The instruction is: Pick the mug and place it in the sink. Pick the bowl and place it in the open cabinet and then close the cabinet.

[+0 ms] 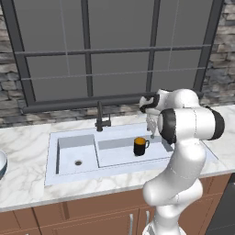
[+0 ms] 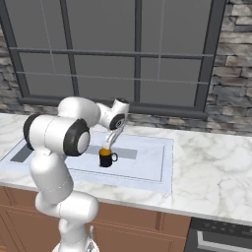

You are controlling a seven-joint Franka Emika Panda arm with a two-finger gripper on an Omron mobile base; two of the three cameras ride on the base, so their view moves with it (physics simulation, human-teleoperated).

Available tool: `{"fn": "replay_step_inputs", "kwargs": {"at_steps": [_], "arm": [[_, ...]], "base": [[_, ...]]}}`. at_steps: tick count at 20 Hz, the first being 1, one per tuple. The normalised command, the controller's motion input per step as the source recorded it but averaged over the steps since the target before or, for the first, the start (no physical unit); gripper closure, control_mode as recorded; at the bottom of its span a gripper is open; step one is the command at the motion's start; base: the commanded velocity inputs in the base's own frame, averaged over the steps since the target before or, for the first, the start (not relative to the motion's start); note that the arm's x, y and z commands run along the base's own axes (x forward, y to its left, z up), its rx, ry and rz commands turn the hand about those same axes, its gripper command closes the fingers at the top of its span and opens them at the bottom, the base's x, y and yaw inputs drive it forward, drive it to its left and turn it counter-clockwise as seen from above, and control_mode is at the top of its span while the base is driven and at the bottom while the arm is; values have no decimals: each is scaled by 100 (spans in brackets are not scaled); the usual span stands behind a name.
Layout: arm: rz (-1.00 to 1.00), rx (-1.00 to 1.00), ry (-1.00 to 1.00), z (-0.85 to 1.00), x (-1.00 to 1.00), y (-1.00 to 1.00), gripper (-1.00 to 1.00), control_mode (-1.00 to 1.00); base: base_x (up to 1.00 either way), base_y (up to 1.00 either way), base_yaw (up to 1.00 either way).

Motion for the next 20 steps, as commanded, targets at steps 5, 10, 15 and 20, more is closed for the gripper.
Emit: {"fn": "replay_step_inputs", "kwargs": {"at_steps": [5, 10, 15, 20], "arm": [[-21, 0, 8, 84, -24, -7, -100, -100], [-43, 0, 4, 67, -48, -21, -100, -100], [-52, 1, 0, 38, -55, -20, -100, -100], [-47, 0, 0, 51, -31, -7, -100, -100]], "base": [[0, 0, 0], [0, 0, 0], [0, 0, 0], [0, 0, 0]]}}
